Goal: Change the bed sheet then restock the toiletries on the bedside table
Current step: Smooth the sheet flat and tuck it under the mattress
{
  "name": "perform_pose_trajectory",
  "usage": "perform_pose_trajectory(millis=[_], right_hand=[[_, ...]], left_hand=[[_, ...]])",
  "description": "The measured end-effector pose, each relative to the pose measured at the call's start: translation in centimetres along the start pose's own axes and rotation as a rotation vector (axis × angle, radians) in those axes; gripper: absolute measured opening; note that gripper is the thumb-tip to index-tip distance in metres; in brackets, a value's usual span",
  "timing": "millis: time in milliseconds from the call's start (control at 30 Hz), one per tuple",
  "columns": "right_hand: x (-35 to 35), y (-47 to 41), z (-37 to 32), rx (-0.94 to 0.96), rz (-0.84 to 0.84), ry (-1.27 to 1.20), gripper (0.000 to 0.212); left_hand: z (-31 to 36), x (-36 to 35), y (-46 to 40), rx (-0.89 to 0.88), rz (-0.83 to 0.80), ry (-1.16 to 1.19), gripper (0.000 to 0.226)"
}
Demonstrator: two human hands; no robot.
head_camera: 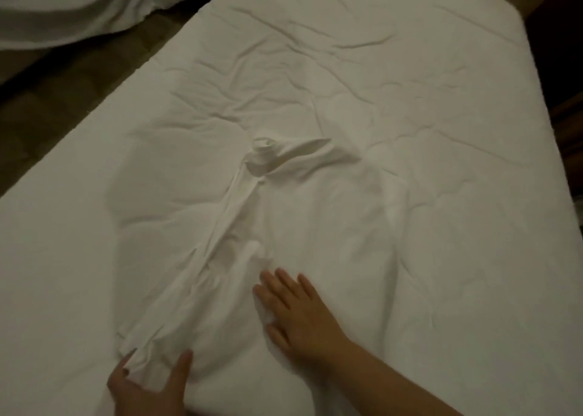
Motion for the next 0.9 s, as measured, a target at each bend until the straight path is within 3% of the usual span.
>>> perform_pose_trajectory(millis=[67, 100, 167, 200, 267, 300, 367, 400, 433, 533, 600, 700, 733, 800, 900], right_hand=[[-0.1, 0.1, 1.6, 0.09, -0.062, 0.1, 0.057], [0.5, -0.1, 3.3, 0.03, -0.079, 0.118, 0.056], [3.2, -0.1, 7.8, -0.28, 0.031, 0.137, 0.054], [4.7, 0.4, 10.2, -0.468, 0.118, 0.137, 0.054], [6.4, 1.3, 13.1, -0.751, 0.093, 0.041, 0.056], [7.0, 1.0, 13.2, -0.757, 0.077, 0.013, 0.058], [8.0, -1.3, 12.0, -0.636, 0.097, 0.027, 0.062], [8.5, -3.0, 11.3, -0.57, 0.111, 0.03, 0.064], [9.3, -4.9, 10.8, -0.521, 0.136, 0.032, 0.066], [12.3, -11.4, 9.9, -0.372, 0.255, 0.068, 0.068], [14.0, -15.6, 9.4, -0.288, 0.277, 0.093, 0.065], [15.0, -20.8, 8.8, -0.193, 0.193, 0.109, 0.035], [15.5, -21.9, 8.6, -0.18, 0.196, 0.013, 0.026], [17.2, -23.6, 8.8, -0.206, 0.252, -0.232, 0.021], [17.7, -26.1, 10.0, -0.346, 0.152, -0.345, 0.021]], left_hand=[[2.3, 1.6, 1.3, 0.084, 0.073, -0.045, 0.046], [2.5, 2.3, -0.2, 0.132, 0.16, -0.111, 0.045], [0.5, 2.3, -1.1, 0.204, 0.288, 0.002, 0.044], [-0.2, 3.4, -1.1, 0.133, 0.343, -0.031, 0.041], [0.3, 3.4, 1.1, 0.046, 0.479, 0.005, 0.028], [1.0, 3.6, 2.2, -0.023, 0.708, 0.052, 0.029], [5.1, 0.8, 5.5, -0.516, 0.59, -0.28, 0.047], [6.4, -1.3, 6.6, -0.806, 0.43, -0.413, 0.054], [7.0, -3.1, 7.6, -0.939, 0.265, -0.486, 0.058], [8.0, -6.1, 7.8, -0.984, 0.129, -0.731, 0.063], [7.0, -6.4, 6.0, -0.98, 0.18, -0.793, 0.062], [4.5, -5.8, 5.2, -0.946, 0.199, -0.879, 0.051], [4.0, -5.6, 4.9, -0.943, 0.233, -0.915, 0.051], [3.0, -5.2, 4.1, -0.901, 0.267, -0.977, 0.053], [2.1, -5.1, 3.3, -0.858, 0.35, -1.002, 0.057]])
Point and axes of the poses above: each hand's wrist, its own y-axis away from the middle knuckle, its own x-axis out of the back of the hand, z = x × y, the point moved 4 cm from there along -y, towards the middle knuckle, and after that the axes turned 11 degrees about -y, right-handed, at the moved point
